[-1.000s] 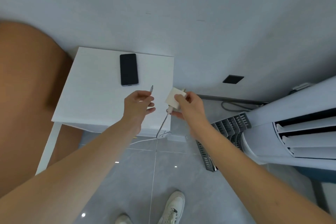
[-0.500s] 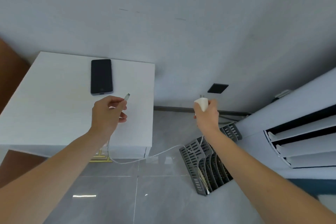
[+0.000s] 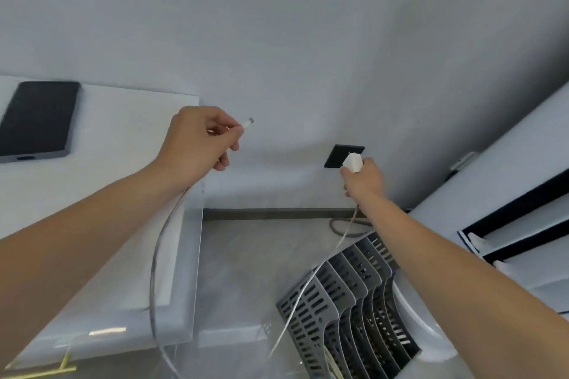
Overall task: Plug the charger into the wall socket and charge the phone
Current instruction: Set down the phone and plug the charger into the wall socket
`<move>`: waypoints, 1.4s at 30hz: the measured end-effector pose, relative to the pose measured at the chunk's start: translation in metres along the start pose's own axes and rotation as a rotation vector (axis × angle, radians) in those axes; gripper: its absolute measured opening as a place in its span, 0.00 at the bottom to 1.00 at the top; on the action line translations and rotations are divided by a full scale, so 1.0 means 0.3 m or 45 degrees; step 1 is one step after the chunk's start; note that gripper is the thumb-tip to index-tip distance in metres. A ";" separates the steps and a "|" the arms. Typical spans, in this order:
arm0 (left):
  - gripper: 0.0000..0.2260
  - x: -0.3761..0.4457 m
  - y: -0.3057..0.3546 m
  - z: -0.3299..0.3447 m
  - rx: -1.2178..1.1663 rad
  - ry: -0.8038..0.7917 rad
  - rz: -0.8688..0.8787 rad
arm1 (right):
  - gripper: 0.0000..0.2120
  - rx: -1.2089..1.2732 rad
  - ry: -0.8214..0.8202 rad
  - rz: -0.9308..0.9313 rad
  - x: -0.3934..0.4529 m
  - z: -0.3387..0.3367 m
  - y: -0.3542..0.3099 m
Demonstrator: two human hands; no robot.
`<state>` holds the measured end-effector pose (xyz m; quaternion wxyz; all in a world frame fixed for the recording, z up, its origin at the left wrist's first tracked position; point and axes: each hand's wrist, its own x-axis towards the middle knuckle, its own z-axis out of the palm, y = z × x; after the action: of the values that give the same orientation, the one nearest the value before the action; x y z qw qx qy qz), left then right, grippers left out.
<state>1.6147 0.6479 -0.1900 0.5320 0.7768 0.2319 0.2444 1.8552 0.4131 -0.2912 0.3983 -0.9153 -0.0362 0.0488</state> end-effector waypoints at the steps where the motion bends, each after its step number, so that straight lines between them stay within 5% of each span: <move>1: 0.04 0.013 -0.001 0.012 0.018 -0.044 0.017 | 0.14 -0.013 0.013 -0.011 0.026 0.011 0.018; 10: 0.04 0.008 0.006 0.012 0.149 -0.219 0.069 | 0.20 -0.131 -0.011 -0.089 0.124 0.094 0.111; 42: 0.04 0.010 -0.006 0.015 0.125 -0.154 0.065 | 0.23 -0.108 0.003 -0.127 0.230 0.140 0.060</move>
<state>1.6197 0.6471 -0.1928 0.5000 0.8209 0.1910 0.1989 1.9192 0.4386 -0.3370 0.3612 -0.9284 -0.0832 0.0263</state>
